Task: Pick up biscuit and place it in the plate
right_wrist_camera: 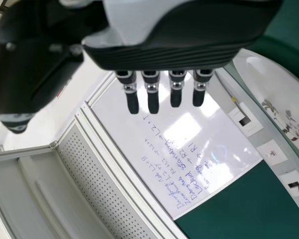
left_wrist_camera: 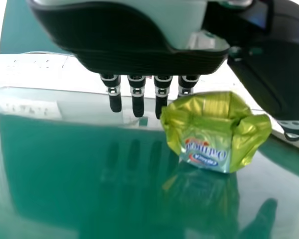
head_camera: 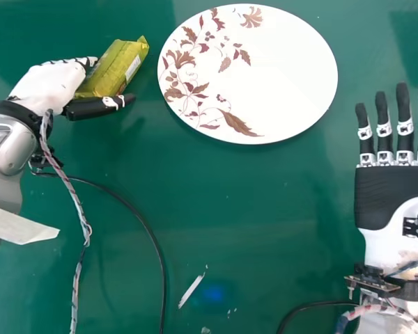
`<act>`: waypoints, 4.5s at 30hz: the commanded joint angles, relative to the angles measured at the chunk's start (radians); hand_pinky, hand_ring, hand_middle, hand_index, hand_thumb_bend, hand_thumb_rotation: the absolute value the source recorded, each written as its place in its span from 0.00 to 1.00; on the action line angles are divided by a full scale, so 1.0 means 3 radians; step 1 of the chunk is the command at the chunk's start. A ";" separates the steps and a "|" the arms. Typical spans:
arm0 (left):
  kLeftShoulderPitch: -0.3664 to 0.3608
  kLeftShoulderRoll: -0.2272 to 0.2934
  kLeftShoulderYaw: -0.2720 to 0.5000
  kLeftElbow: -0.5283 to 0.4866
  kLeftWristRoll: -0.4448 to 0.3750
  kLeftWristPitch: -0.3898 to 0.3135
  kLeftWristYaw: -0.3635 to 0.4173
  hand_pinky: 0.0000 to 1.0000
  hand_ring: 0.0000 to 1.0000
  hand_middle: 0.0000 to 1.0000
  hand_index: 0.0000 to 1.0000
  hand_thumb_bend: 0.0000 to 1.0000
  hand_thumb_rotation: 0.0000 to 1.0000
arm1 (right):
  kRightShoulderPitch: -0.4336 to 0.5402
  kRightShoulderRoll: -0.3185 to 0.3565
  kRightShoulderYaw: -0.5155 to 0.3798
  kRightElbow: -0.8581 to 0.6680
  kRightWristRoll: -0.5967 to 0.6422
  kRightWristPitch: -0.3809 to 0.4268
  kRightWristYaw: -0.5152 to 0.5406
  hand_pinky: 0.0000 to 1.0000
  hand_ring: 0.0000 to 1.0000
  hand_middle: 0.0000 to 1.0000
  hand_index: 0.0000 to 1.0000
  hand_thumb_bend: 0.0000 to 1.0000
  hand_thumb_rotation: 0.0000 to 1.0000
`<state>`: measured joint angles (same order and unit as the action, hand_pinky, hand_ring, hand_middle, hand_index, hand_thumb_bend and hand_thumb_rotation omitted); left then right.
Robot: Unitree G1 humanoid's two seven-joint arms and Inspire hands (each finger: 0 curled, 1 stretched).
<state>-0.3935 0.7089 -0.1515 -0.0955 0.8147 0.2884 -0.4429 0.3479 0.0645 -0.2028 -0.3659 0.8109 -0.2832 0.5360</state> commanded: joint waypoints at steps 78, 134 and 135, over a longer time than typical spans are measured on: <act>-0.0316 -0.0139 -0.0423 0.0688 0.0252 0.0172 0.0227 0.13 0.17 0.25 0.47 0.51 0.13 | -0.0083 0.0072 -0.0041 -0.0014 0.0048 -0.0150 -0.0120 1.00 1.00 0.98 0.91 0.98 0.47; -0.0062 0.0013 0.0377 -0.0414 -0.0234 0.0069 0.0209 0.02 0.12 0.22 0.47 0.50 0.14 | -0.0021 0.0049 0.0003 -0.0068 -0.0128 -0.0178 -0.0206 0.96 1.00 0.95 0.91 1.00 0.47; -0.0057 0.0009 0.0386 -0.0423 -0.0235 0.0070 0.0221 0.03 0.12 0.22 0.47 0.50 0.14 | -0.0020 0.0049 0.0004 -0.0071 -0.0118 -0.0171 -0.0204 0.96 1.00 0.96 0.91 1.00 0.47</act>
<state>-0.4207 0.7006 -0.0569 -0.1972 0.7404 0.3067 -0.3872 0.3313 0.0637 -0.1980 -0.3790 0.7744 -0.3214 0.4763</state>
